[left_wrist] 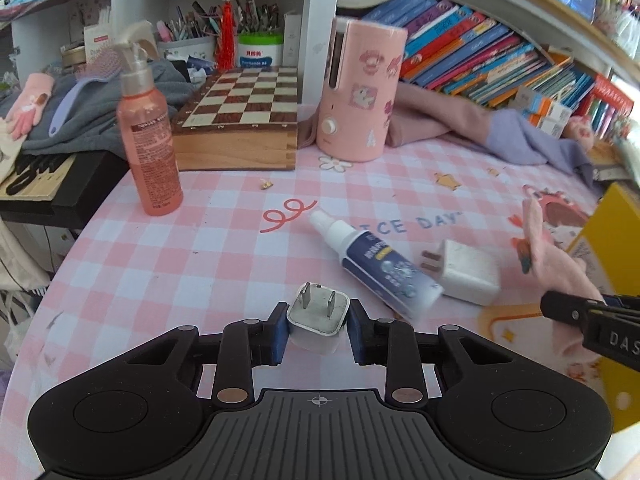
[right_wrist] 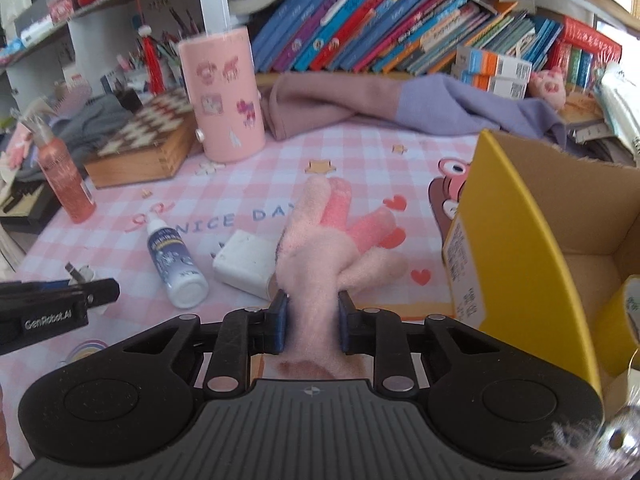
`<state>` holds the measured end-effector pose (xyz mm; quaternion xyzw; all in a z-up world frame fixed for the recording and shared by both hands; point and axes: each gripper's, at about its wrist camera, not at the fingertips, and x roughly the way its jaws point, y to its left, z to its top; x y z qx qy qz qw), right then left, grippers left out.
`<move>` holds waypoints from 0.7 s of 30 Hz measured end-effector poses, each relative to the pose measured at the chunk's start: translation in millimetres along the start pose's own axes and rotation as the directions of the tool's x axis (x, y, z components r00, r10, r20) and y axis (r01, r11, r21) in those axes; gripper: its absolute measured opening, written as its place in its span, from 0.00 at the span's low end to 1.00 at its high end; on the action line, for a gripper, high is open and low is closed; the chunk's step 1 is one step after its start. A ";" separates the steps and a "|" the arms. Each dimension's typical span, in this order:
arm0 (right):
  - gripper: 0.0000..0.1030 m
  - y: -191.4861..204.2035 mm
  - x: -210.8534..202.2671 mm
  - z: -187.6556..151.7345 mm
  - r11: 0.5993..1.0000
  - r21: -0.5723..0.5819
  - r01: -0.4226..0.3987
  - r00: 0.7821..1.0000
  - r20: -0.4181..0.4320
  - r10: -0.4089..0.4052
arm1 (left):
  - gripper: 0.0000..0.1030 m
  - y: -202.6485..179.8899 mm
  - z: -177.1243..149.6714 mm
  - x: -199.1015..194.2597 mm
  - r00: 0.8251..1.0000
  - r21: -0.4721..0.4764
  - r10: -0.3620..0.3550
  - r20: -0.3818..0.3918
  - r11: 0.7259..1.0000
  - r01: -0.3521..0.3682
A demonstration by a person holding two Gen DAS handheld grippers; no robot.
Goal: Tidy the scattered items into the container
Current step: 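Grasp the pink glove with the right tool while the left tool grasps the white plug, then lift the glove and plug and carry both over the yellow box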
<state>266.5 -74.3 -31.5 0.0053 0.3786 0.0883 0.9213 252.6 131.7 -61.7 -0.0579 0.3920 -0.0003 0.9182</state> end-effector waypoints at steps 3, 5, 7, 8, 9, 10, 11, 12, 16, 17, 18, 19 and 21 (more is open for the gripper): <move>0.22 -0.6 -11.3 -3.1 1.000 -0.012 -0.011 1.000 0.012 0.011 | 0.28 -1.7 -4.1 -15.8 1.000 -0.010 -0.015 0.012 1.000 0.015; 0.22 -0.7 -16.9 -6.9 1.000 -0.016 -0.019 1.000 0.011 0.019 | 0.28 -3.5 -7.8 -25.5 0.999 -0.013 -0.025 0.019 1.000 0.025; 0.22 -0.4 -22.7 -11.5 0.999 -0.019 -0.027 1.000 0.010 0.028 | 0.28 -6.0 -12.0 -35.6 0.999 -0.014 -0.035 0.028 0.999 0.036; 0.22 -0.3 -26.3 -13.7 0.999 -0.021 -0.032 0.999 0.011 0.032 | 0.28 -7.6 -14.3 -41.0 0.999 -0.013 -0.042 0.032 0.999 0.042; 0.22 0.0 -30.2 -15.2 0.999 -0.023 -0.037 0.999 0.014 0.037 | 0.28 -9.1 -16.6 -46.4 0.998 -0.011 -0.047 0.035 0.999 0.047; 0.22 0.4 -34.2 -16.5 0.999 -0.025 -0.040 0.999 0.020 0.040 | 0.28 -10.6 -18.8 -51.8 0.998 -0.009 -0.052 0.039 0.999 0.053; 0.22 0.7 -38.8 -17.7 0.999 -0.028 -0.042 0.999 0.028 0.043 | 0.28 -12.1 -20.7 -57.0 0.997 -0.008 -0.057 0.042 0.998 0.057; 0.22 0.8 -43.5 -18.6 0.999 -0.030 -0.043 0.998 0.036 0.045 | 0.28 -13.5 -22.5 -61.9 0.997 -0.006 -0.060 0.044 0.998 0.061; 0.22 1.5 -61.8 -20.7 0.998 -0.024 -0.054 0.996 0.065 0.055 | 0.28 -16.7 -28.3 -81.8 0.996 0.001 -0.070 0.058 0.998 0.071; 0.22 2.2 -66.7 -21.5 0.998 -0.026 -0.057 0.996 0.072 0.059 | 0.28 -17.0 -29.6 -87.4 0.995 0.002 -0.073 0.065 0.997 0.073; 0.22 2.9 -71.7 -22.5 0.998 -0.028 -0.061 0.995 0.077 0.063 | 0.28 -17.1 -30.9 -93.2 0.994 0.003 -0.076 0.073 0.997 0.076; 0.22 4.0 -76.9 -23.8 0.997 -0.031 -0.066 0.994 0.082 0.068 | 0.28 -17.1 -32.1 -99.0 0.994 0.004 -0.079 0.080 0.997 0.079; 0.22 6.7 -87.7 -27.1 0.996 -0.043 -0.076 0.992 0.093 0.080 | 0.28 -17.3 -34.6 -110.9 0.992 0.004 -0.086 0.093 0.996 0.086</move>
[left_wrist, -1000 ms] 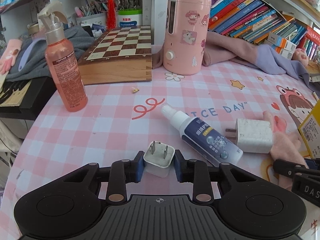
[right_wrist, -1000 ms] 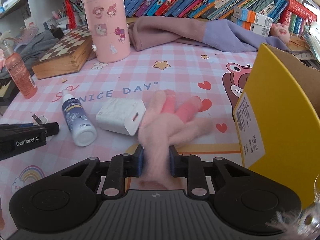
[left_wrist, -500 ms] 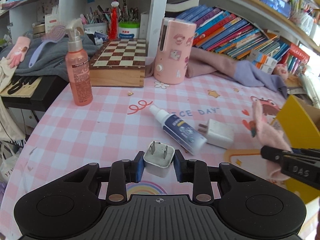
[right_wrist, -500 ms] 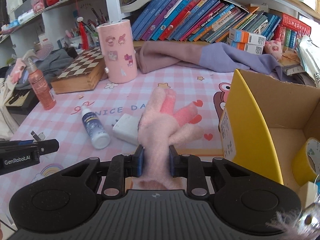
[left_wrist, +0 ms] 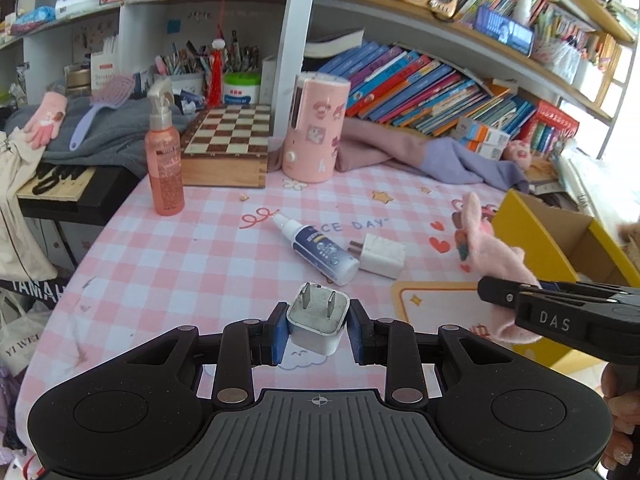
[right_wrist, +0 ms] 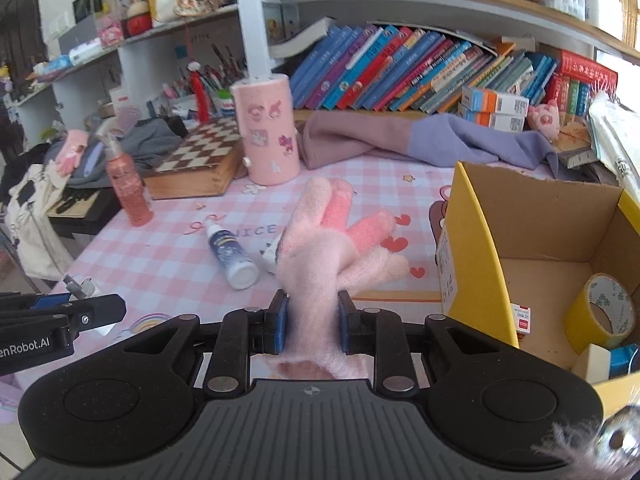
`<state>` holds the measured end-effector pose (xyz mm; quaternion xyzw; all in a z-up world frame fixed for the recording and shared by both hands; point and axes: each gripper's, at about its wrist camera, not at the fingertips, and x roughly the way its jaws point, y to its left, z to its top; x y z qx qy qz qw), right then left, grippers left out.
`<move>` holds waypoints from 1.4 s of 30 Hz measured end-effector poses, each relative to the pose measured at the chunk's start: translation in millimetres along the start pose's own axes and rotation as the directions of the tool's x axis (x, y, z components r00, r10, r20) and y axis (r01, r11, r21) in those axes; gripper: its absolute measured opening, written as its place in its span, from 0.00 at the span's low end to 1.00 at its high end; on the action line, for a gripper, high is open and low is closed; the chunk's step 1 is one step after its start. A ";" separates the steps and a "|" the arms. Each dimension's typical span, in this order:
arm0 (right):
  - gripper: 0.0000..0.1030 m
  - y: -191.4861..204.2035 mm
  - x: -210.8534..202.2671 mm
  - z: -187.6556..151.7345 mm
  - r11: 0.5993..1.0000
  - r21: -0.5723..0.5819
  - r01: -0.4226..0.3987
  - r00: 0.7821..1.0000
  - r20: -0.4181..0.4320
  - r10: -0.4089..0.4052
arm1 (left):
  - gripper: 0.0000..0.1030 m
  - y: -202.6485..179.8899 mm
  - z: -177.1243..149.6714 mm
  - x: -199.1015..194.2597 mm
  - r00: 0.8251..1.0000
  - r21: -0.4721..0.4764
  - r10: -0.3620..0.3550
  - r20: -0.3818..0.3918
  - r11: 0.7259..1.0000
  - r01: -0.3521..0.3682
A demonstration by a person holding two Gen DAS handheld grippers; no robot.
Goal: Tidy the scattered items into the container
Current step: 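Lift the glove and plug and carry both over the yellow box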
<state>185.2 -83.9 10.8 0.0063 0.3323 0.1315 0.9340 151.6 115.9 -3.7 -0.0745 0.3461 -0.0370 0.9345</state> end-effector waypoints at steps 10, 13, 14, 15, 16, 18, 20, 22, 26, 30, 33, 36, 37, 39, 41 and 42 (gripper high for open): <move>0.22 13.4 -56.9 -24.4 0.997 -0.063 -0.043 0.999 0.018 0.044 | 0.28 -1.4 -19.7 -53.5 0.998 -0.012 -0.049 0.035 0.999 0.049; 0.22 15.9 -70.7 -33.2 0.997 -0.057 -0.045 0.999 0.019 0.046 | 0.28 -1.5 -26.9 -66.2 0.998 -0.018 -0.059 0.038 0.998 0.060; 0.22 17.2 -74.7 -36.1 0.997 -0.056 -0.044 0.999 0.021 0.046 | 0.28 -1.9 -29.6 -70.2 0.997 -0.018 -0.062 0.040 0.998 0.063; 0.22 18.3 -78.3 -38.8 0.998 -0.054 -0.044 0.999 0.022 0.045 | 0.28 -2.4 -32.3 -74.3 0.997 -0.017 -0.066 0.041 0.998 0.067; 0.22 19.8 -81.8 -41.6 0.998 -0.052 -0.045 0.999 0.021 0.047 | 0.28 -3.0 -34.8 -77.9 0.997 -0.016 -0.070 0.042 0.997 0.070; 0.22 23.9 -87.7 -47.8 0.997 -0.052 -0.050 0.999 0.017 0.051 | 0.28 -3.2 -40.3 -83.9 0.996 -0.019 -0.078 0.039 0.997 0.079; 0.22 28.9 -92.8 -54.7 0.997 -0.060 -0.050 0.999 0.008 0.051 | 0.28 -2.4 -45.5 -89.1 0.996 -0.028 -0.087 0.034 0.996 0.088; 0.22 34.1 -98.2 -61.1 0.996 -0.066 -0.057 0.998 0.002 0.057 | 0.28 -1.1 -49.9 -93.9 0.995 -0.031 -0.091 0.030 0.995 0.092; 0.22 40.7 -108.1 -70.3 0.996 -0.068 -0.063 0.998 -0.004 0.063 | 0.28 0.5 -57.6 -104.8 0.995 -0.033 -0.092 0.030 0.995 0.093; 0.22 42.4 -114.9 -77.5 0.997 -0.055 -0.061 0.998 -0.016 0.060 | 0.28 -1.4 -66.0 -111.7 0.994 -0.032 -0.104 0.024 0.994 0.105; 0.22 40.6 -118.5 -84.5 0.998 -0.034 -0.054 0.998 -0.035 0.053 | 0.28 -5.4 -71.9 -113.0 0.992 -0.023 -0.122 0.008 0.992 0.122; 0.22 35.9 -123.0 -91.8 0.999 -0.010 -0.042 0.998 -0.047 0.042 | 0.28 -11.5 -75.0 -111.7 0.989 -0.010 -0.145 -0.009 0.989 0.145; 0.22 33.9 -124.5 -93.6 0.999 0.000 -0.036 0.998 -0.050 0.036 | 0.28 -13.5 -75.6 -111.1 0.988 -0.004 -0.155 -0.014 0.988 0.155; 0.22 29.2 -128.3 -96.5 1.000 0.017 -0.022 0.999 -0.048 0.022 | 0.28 -19.3 -76.7 -109.8 0.984 0.012 -0.174 -0.023 0.985 0.174; 0.22 24.4 -132.5 -98.3 0.999 0.033 -0.007 0.999 -0.041 0.008 | 0.28 -26.0 -77.4 -108.8 0.981 0.029 -0.191 -0.030 0.981 0.192; 0.22 22.1 -134.6 -99.4 0.999 0.040 0.000 0.999 -0.038 0.001 | 0.28 -29.2 -77.6 -108.4 0.980 0.037 -0.198 -0.032 0.979 0.200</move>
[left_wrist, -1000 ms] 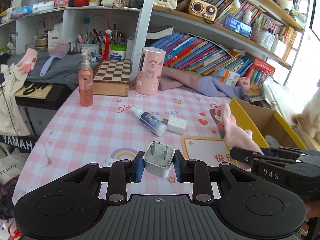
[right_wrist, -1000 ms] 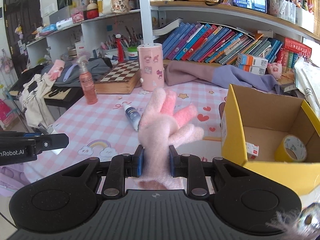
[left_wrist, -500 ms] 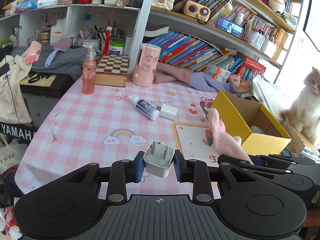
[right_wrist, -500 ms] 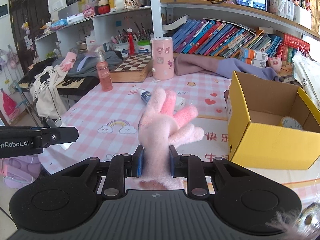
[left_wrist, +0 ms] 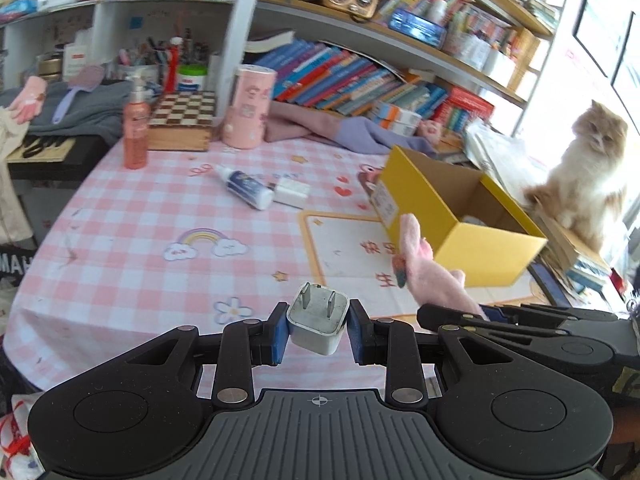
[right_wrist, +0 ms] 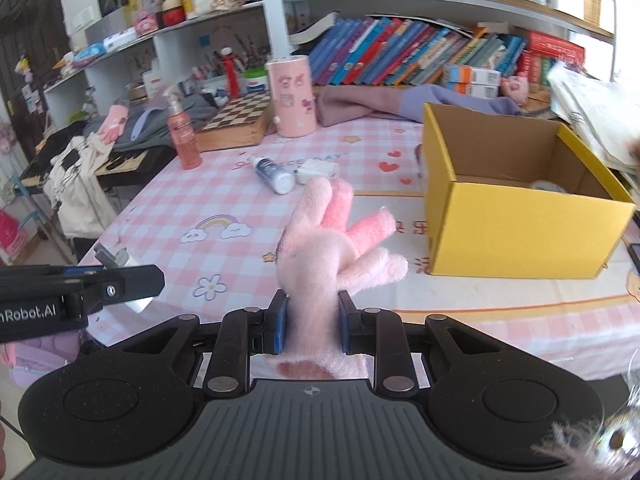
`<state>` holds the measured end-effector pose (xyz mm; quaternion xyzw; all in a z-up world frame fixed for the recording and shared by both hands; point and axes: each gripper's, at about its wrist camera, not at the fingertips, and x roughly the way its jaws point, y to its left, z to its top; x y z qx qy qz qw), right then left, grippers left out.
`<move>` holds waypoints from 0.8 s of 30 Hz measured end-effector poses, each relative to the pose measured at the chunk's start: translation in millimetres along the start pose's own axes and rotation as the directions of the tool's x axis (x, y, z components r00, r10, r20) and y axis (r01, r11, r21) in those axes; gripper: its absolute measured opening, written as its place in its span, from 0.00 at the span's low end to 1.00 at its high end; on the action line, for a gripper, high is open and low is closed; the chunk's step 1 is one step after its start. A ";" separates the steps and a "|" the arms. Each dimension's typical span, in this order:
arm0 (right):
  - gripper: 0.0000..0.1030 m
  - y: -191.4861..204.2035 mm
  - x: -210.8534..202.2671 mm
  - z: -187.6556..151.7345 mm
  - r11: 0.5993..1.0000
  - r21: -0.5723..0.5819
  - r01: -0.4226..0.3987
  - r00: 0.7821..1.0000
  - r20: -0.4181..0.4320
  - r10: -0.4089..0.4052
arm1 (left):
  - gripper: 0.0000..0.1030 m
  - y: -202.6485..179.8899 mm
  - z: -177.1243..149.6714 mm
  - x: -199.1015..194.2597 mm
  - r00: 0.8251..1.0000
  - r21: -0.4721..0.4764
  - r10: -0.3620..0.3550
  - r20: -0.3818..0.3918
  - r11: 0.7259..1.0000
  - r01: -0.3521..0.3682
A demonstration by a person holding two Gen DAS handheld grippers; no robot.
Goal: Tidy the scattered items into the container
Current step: 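Lift the glove and plug and carry both over the yellow box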
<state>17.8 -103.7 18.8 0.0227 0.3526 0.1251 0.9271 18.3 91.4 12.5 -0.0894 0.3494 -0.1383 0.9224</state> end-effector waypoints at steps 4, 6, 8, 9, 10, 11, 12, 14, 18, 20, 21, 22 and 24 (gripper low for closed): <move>0.22 -9.1 -6.0 -5.0 0.999 0.028 0.022 1.000 -0.001 -0.022 | 0.28 -8.8 -1.2 3.1 1.000 0.023 -0.023 -0.008 0.999 0.023; 0.22 -13.1 -8.8 -8.0 0.999 0.041 0.033 0.999 -0.005 -0.033 | 0.28 -13.0 -2.1 5.5 0.999 0.032 -0.036 -0.015 0.999 0.036; 0.22 -17.4 -11.7 -11.4 0.998 0.054 0.045 0.999 -0.010 -0.045 | 0.28 -18.1 -2.7 8.4 0.998 0.043 -0.050 -0.026 0.998 0.051; 0.22 -19.9 -13.2 -13.4 0.997 0.061 0.052 0.999 -0.012 -0.051 | 0.28 -20.9 -3.1 10.1 0.998 0.048 -0.058 -0.032 0.997 0.059; 0.22 -22.4 -14.9 -15.2 0.996 0.068 0.059 0.998 -0.014 -0.058 | 0.28 -23.7 -3.7 11.7 0.997 0.054 -0.066 -0.038 0.996 0.068; 0.22 -24.9 -16.5 -17.0 0.995 0.075 0.066 0.998 -0.017 -0.065 | 0.28 -26.6 -4.5 13.2 0.996 0.059 -0.073 -0.044 0.995 0.076; 0.22 -27.6 -18.1 -18.8 0.994 0.083 0.074 0.997 -0.020 -0.072 | 0.28 -29.1 -5.6 14.6 0.995 0.064 -0.081 -0.051 0.994 0.084; 0.22 -32.7 -21.2 -23.0 0.991 0.098 0.090 0.996 -0.025 -0.088 | 0.28 -34.3 -7.2 18.2 0.993 0.073 -0.097 -0.065 0.992 0.101; 0.22 -43.6 -27.9 -30.2 0.984 0.128 0.123 0.992 -0.038 -0.119 | 0.28 -46.1 -9.3 25.0 0.988 0.094 -0.127 -0.092 0.986 0.136; 0.22 -48.8 -31.0 -32.9 0.980 0.143 0.138 0.990 -0.044 -0.133 | 0.28 -53.0 -9.8 28.3 0.985 0.105 -0.141 -0.103 0.983 0.151; 0.22 -51.9 -32.8 -34.0 0.978 0.150 0.145 0.989 -0.045 -0.140 | 0.28 -56.3 -9.7 29.8 0.983 0.111 -0.147 -0.108 0.981 0.159; 0.22 -54.9 -34.5 -34.8 0.976 0.158 0.153 0.988 -0.046 -0.148 | 0.28 -59.7 -9.4 31.3 0.982 0.116 -0.154 -0.111 0.979 0.167; 0.22 -61.9 -38.5 -36.2 0.970 0.173 0.170 0.985 -0.045 -0.165 | 0.28 -67.0 -8.0 35.3 0.979 0.127 -0.168 -0.118 0.975 0.182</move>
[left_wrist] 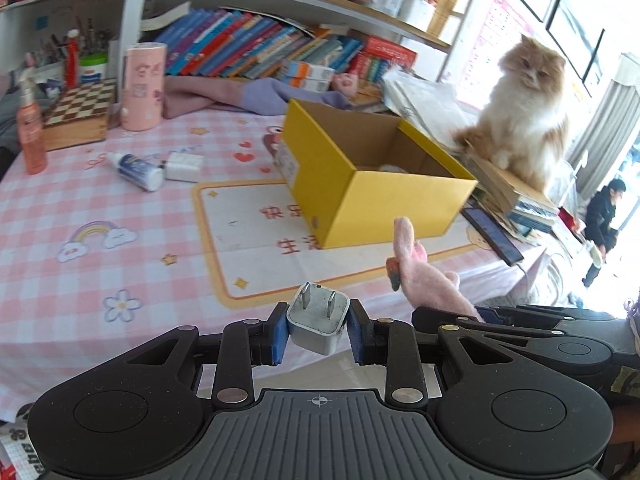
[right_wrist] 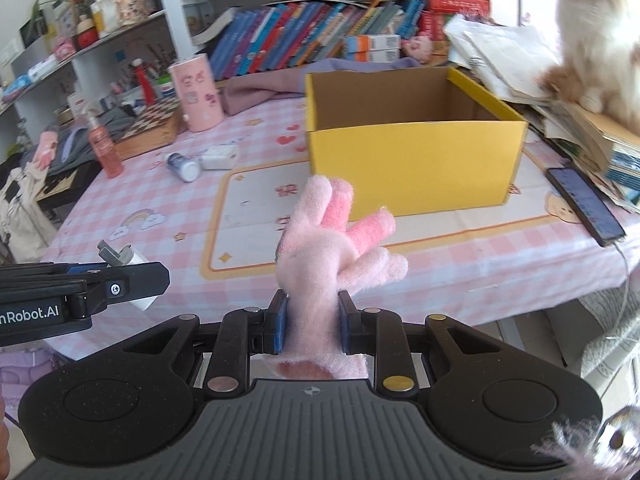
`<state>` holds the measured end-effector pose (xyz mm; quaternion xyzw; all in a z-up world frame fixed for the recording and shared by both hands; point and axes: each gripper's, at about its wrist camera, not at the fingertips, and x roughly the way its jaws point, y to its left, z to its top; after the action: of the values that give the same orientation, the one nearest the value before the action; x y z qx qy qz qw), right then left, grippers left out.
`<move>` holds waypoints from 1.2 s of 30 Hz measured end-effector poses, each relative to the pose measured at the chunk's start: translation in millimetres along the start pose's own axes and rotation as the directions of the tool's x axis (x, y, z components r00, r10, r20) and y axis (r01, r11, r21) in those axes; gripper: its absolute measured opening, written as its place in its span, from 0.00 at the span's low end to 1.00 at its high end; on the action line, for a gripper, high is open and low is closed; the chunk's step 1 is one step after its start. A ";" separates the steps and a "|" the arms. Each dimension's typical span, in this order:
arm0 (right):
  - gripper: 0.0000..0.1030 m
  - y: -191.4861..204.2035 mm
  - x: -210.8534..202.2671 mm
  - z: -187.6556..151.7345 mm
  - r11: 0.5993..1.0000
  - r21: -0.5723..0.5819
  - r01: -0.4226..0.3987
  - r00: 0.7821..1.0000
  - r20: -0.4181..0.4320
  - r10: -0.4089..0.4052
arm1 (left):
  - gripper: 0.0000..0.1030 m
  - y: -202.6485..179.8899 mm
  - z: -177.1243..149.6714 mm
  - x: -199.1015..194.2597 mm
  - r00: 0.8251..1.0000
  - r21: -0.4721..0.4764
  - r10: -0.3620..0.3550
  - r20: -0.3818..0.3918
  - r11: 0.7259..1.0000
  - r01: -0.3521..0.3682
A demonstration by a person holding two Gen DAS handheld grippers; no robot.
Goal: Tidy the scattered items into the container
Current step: 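Lift the glove and plug and carry both over the yellow box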
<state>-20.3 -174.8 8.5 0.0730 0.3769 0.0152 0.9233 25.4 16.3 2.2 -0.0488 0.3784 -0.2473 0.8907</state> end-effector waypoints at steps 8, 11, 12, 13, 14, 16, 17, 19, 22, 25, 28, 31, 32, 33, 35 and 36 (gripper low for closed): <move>0.22 -31.7 -10.2 -1.2 0.996 0.064 0.068 0.998 0.013 -0.069 | 0.28 -28.4 7.8 20.6 0.997 0.059 -0.069 -0.031 0.996 0.070; 0.22 -41.5 -12.7 -2.5 0.993 0.084 0.087 0.996 0.011 -0.089 | 0.28 -36.1 9.7 26.7 0.995 0.074 -0.086 -0.042 0.993 0.089; 0.22 -44.4 -13.2 -3.0 0.992 0.090 0.092 0.996 0.010 -0.094 | 0.28 -38.3 10.3 28.6 0.995 0.078 -0.092 -0.046 0.992 0.095; 0.22 -47.0 -13.6 -3.3 0.991 0.096 0.097 0.995 0.009 -0.098 | 0.28 -40.3 10.8 30.2 0.994 0.083 -0.096 -0.049 0.992 0.100; 0.22 -49.4 -13.7 -3.5 0.990 0.101 0.102 0.995 0.008 -0.103 | 0.28 -42.2 11.4 31.6 0.994 0.086 -0.100 -0.053 0.991 0.104; 0.22 -54.2 -14.0 -3.7 0.988 0.110 0.109 0.994 0.005 -0.110 | 0.28 -45.1 12.6 34.9 0.993 0.091 -0.106 -0.058 0.990 0.111; 0.22 -55.6 -14.1 -3.8 0.987 0.114 0.112 0.994 0.004 -0.113 | 0.28 -46.4 13.0 36.2 0.992 0.093 -0.109 -0.061 0.989 0.114; 0.22 -58.7 -14.3 -3.7 0.986 0.120 0.117 0.993 0.002 -0.118 | 0.28 -48.8 14.2 38.7 0.992 0.097 -0.113 -0.064 0.988 0.119; 0.22 -62.5 -14.0 -2.3 0.985 0.124 0.122 0.992 0.002 -0.124 | 0.28 -51.4 15.7 41.6 0.991 0.101 -0.118 -0.066 0.987 0.124; 0.22 -64.6 -13.6 -0.9 0.984 0.125 0.126 0.992 0.003 -0.127 | 0.28 -52.6 17.2 44.4 0.991 0.100 -0.120 -0.066 0.987 0.127; 0.22 -66.9 -12.6 0.7 0.984 0.126 0.129 0.991 0.002 -0.131 | 0.28 -53.8 18.7 47.5 0.990 0.100 -0.123 -0.069 0.987 0.130; 0.22 -68.5 -12.3 1.8 0.983 0.125 0.132 0.991 0.001 -0.134 | 0.28 -55.5 19.9 49.6 0.989 0.101 -0.127 -0.070 0.986 0.134; 0.22 -68.9 -12.3 2.0 0.983 0.125 0.134 0.991 0.001 -0.135 | 0.28 -56.2 20.4 50.5 0.989 0.102 -0.129 -0.070 0.986 0.135; 0.22 -69.6 -12.4 2.3 0.983 0.125 0.136 0.991 0.002 -0.137 | 0.28 -56.8 20.8 51.4 0.989 0.103 -0.131 -0.070 0.985 0.137; 0.22 -71.4 -12.7 3.1 0.982 0.127 0.140 0.990 0.003 -0.141 | 0.28 -58.6 21.8 52.7 0.988 0.106 -0.134 -0.070 0.984 0.141; 0.22 -72.4 -12.8 3.5 0.982 0.127 0.141 0.990 0.003 -0.143 | 0.28 -59.2 22.2 53.2 0.988 0.106 -0.135 -0.070 0.984 0.142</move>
<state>-29.0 -247.9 9.3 0.1046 0.3755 -0.0750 0.9178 48.5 -63.1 -0.4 -0.0178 0.3874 -0.3309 0.8603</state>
